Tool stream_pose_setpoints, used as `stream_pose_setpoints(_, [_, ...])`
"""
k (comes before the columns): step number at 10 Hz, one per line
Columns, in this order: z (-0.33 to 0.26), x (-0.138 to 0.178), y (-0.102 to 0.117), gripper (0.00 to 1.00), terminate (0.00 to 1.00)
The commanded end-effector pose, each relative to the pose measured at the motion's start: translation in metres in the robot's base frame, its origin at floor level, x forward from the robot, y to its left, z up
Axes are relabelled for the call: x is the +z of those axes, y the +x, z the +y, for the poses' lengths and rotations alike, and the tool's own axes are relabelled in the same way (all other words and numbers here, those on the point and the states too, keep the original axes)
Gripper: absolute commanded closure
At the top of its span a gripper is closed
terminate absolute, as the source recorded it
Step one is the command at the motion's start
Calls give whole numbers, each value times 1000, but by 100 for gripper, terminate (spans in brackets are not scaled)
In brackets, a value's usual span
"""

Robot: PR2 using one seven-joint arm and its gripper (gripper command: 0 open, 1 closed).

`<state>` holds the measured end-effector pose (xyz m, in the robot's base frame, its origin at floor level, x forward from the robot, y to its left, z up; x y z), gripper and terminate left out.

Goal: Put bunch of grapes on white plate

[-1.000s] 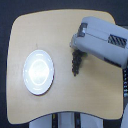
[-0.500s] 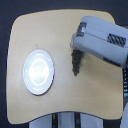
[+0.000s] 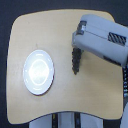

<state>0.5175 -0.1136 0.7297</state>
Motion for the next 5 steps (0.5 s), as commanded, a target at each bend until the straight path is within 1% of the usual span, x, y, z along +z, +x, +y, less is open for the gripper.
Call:
stream_pose_setpoints(1, [-4,16,4,100,0])
stream_pose_setpoints(2, [-3,21,5,100,0])
stream_pose_setpoints(3, [3,33,10,100,0])
stream_pose_setpoints(5, [29,78,16,100,0])
